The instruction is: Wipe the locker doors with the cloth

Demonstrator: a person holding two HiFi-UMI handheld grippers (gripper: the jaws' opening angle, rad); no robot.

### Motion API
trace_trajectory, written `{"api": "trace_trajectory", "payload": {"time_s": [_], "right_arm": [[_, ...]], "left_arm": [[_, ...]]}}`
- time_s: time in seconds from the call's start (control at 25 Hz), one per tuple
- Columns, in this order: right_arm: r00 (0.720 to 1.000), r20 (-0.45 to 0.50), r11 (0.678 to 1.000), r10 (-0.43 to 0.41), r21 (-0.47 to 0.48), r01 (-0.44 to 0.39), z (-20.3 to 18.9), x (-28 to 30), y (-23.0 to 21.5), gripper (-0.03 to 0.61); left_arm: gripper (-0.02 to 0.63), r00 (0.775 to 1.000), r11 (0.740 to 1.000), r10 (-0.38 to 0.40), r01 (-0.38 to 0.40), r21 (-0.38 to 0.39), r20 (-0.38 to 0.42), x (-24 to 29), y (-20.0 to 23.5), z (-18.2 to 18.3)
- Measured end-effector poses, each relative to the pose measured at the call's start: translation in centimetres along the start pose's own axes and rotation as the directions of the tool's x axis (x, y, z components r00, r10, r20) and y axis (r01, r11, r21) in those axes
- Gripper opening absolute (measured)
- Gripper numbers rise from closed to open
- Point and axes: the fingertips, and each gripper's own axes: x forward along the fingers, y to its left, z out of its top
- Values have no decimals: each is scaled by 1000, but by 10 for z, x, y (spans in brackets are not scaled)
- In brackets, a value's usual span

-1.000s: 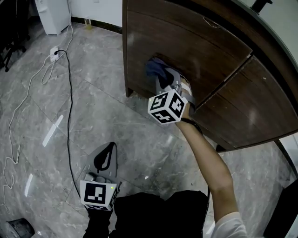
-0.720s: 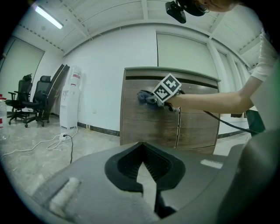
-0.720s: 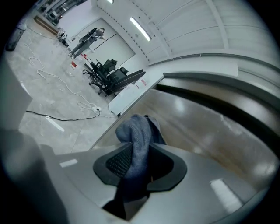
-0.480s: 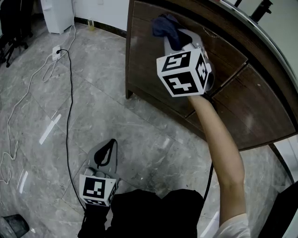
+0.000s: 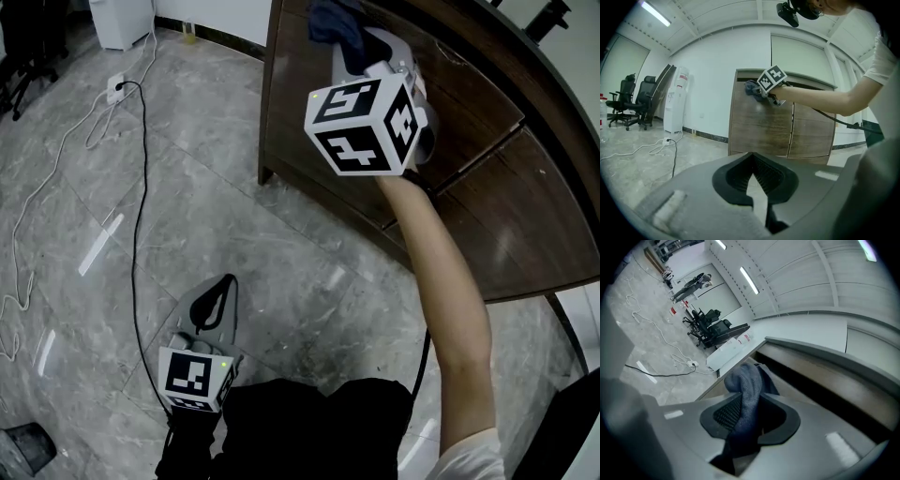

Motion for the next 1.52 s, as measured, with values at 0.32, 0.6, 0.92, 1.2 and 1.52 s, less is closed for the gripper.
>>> {"api": "trace_trajectory", "payload": {"time_s": [0.32, 0.6, 0.92, 1.2, 1.52], "right_arm": [[994, -83, 996, 69, -44, -73, -72, 20, 110, 107], [964, -193, 977, 184, -66, -200, -141, 39, 211, 107], [909, -305, 950, 284, -43, -311, -198, 52, 290, 107], [845, -384, 915, 373, 3, -402, -228, 60, 334, 107], [942, -203, 962, 267, -5, -274, -105, 67, 213, 106]], "left_arm": [[2, 1000, 999, 23, -23, -25, 3, -4, 12, -14], [2, 997, 997, 59, -61, -44, -41, -6, 30, -28], [3, 996, 995, 79, -82, -61, -50, -7, 44, -39], [3, 996, 995, 79, -81, -59, -38, -6, 45, -32], [2, 998, 997, 59, -60, -57, -16, -7, 33, -11]]}}
